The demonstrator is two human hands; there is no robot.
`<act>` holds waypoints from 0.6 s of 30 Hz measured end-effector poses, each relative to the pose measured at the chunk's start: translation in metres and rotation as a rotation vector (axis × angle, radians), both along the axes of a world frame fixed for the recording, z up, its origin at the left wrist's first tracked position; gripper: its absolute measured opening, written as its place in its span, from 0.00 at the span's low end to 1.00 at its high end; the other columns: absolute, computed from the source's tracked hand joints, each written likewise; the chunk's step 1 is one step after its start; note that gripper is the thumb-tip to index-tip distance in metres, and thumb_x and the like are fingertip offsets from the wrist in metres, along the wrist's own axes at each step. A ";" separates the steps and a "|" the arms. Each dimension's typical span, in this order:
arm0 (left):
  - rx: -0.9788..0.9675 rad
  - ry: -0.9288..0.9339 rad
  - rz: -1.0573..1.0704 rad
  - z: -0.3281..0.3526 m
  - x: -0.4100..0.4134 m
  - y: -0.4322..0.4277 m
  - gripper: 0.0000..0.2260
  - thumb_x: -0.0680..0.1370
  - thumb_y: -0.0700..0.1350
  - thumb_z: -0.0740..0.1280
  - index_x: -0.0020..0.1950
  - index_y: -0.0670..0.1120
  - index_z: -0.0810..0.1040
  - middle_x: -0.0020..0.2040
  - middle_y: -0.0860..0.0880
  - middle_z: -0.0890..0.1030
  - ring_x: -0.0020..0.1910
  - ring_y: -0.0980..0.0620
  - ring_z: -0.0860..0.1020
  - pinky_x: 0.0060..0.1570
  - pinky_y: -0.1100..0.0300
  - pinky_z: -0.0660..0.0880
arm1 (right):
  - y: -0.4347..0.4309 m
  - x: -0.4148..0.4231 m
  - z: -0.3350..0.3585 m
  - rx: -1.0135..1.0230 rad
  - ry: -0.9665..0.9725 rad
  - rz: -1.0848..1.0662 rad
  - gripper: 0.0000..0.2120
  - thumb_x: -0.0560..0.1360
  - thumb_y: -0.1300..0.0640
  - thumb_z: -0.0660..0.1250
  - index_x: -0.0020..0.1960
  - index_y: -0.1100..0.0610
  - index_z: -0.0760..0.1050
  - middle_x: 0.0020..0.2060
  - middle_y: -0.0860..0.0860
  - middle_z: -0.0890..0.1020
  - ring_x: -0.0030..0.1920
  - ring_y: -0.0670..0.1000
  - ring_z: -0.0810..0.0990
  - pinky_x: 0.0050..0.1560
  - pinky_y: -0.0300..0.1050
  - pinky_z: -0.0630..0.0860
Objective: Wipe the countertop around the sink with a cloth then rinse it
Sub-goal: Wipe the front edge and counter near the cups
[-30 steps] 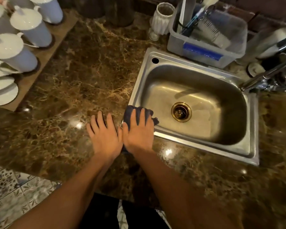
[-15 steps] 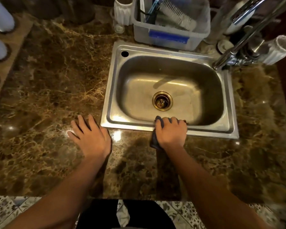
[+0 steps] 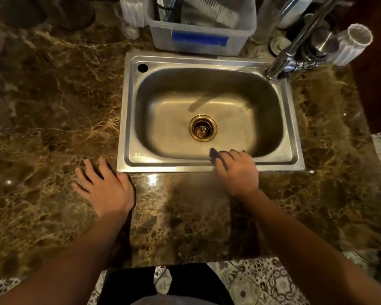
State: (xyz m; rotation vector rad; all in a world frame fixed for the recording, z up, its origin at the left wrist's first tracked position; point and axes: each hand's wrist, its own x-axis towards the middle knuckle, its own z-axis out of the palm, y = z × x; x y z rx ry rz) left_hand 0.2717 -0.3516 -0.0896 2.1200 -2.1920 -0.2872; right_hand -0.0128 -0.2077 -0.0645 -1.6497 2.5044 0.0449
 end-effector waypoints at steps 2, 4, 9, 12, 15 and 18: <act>-0.005 -0.005 -0.003 0.000 0.000 0.000 0.28 0.78 0.52 0.54 0.76 0.41 0.65 0.77 0.34 0.61 0.77 0.31 0.56 0.74 0.30 0.49 | 0.016 -0.020 0.009 0.066 0.104 0.009 0.20 0.83 0.51 0.49 0.56 0.57 0.79 0.51 0.54 0.83 0.52 0.58 0.78 0.53 0.55 0.73; 0.000 -0.003 -0.008 0.000 0.000 0.001 0.28 0.78 0.52 0.53 0.75 0.41 0.65 0.77 0.34 0.61 0.77 0.31 0.56 0.74 0.30 0.49 | 0.011 -0.006 0.012 0.115 0.196 -0.077 0.15 0.82 0.52 0.54 0.56 0.56 0.78 0.52 0.54 0.82 0.55 0.59 0.78 0.56 0.56 0.71; 0.002 0.000 -0.002 -0.001 0.001 0.001 0.28 0.78 0.53 0.53 0.75 0.40 0.65 0.78 0.34 0.61 0.77 0.30 0.56 0.74 0.30 0.49 | -0.055 0.107 0.002 0.039 0.050 -0.007 0.19 0.83 0.50 0.51 0.67 0.55 0.74 0.62 0.55 0.78 0.63 0.59 0.73 0.63 0.58 0.66; 0.005 0.005 -0.013 -0.001 0.002 0.000 0.28 0.79 0.52 0.54 0.76 0.40 0.64 0.78 0.34 0.61 0.77 0.31 0.55 0.74 0.30 0.49 | -0.097 0.165 -0.003 -0.076 -0.150 -0.079 0.24 0.84 0.45 0.50 0.73 0.55 0.70 0.65 0.57 0.76 0.65 0.61 0.72 0.67 0.57 0.66; 0.016 0.008 -0.015 0.001 0.001 -0.001 0.28 0.79 0.52 0.54 0.76 0.41 0.64 0.78 0.34 0.61 0.77 0.31 0.55 0.74 0.30 0.49 | -0.097 0.162 -0.001 -0.068 -0.202 0.028 0.24 0.84 0.45 0.51 0.74 0.54 0.70 0.65 0.57 0.76 0.63 0.61 0.73 0.67 0.56 0.67; -0.004 0.102 0.006 0.007 0.002 -0.002 0.25 0.77 0.52 0.56 0.71 0.42 0.71 0.76 0.36 0.66 0.76 0.31 0.59 0.73 0.32 0.51 | -0.065 0.115 0.002 -0.060 -0.113 0.083 0.21 0.84 0.47 0.52 0.72 0.53 0.72 0.64 0.54 0.78 0.61 0.58 0.75 0.64 0.54 0.69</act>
